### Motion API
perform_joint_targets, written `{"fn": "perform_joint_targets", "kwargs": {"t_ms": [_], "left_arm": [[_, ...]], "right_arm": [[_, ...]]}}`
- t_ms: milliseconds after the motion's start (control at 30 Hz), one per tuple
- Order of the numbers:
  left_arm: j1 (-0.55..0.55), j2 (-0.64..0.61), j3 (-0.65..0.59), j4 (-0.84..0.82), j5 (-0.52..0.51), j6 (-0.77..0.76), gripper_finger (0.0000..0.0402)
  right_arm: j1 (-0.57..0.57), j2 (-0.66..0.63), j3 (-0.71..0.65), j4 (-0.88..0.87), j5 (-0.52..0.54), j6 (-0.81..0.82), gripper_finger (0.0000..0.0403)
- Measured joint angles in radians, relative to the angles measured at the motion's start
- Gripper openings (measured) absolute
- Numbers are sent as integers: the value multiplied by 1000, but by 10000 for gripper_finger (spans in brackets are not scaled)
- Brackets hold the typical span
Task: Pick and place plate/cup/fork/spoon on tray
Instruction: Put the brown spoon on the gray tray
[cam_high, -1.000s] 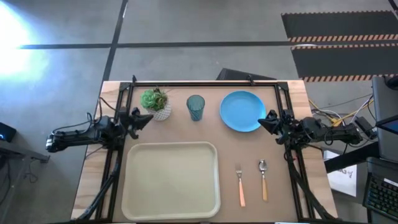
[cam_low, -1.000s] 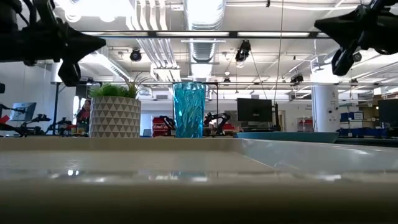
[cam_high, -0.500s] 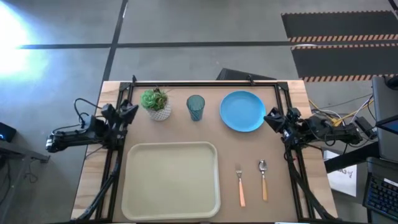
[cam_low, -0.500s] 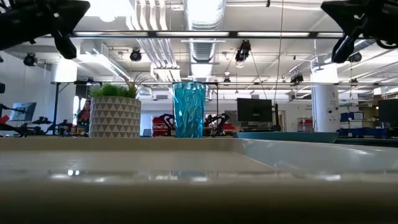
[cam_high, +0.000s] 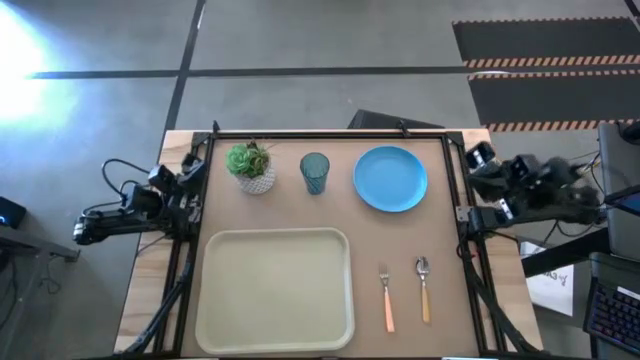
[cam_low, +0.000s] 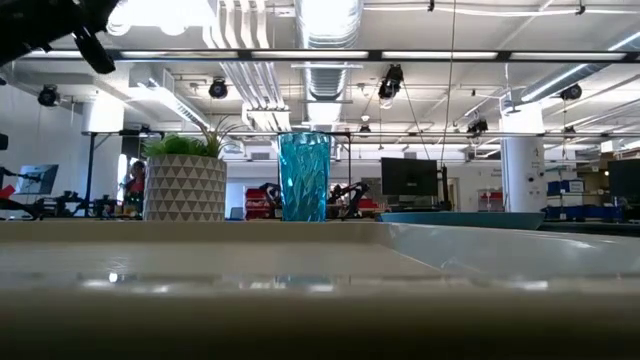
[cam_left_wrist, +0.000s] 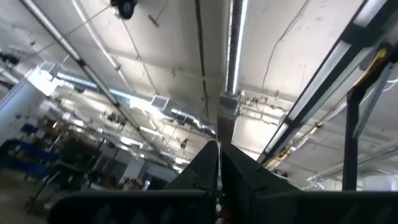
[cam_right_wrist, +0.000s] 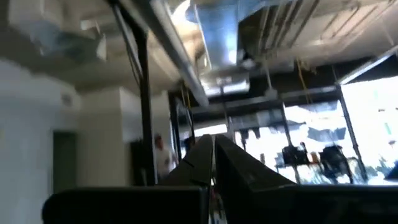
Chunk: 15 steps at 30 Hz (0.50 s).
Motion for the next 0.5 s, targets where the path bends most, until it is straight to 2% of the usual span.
{"fn": "perform_joint_targets", "kwargs": {"t_ms": [100, 200, 367, 500], "left_arm": [[0, -1, 21, -2, 53, 11, 1], [0, 15, 48, -11, 71, 10, 15], [0, 70, 143, -27, 98, 27, 78], [0, 118, 223, -126, 101, 38, 129]], "right_arm": [[0, 134, 234, -314, 54, -32, 24], [-1, 270, 434, -540, 79, -44, 43], [0, 465, 719, -816, 73, -39, 79], [0, 593, 885, -1105, 83, 56, 103]]}}
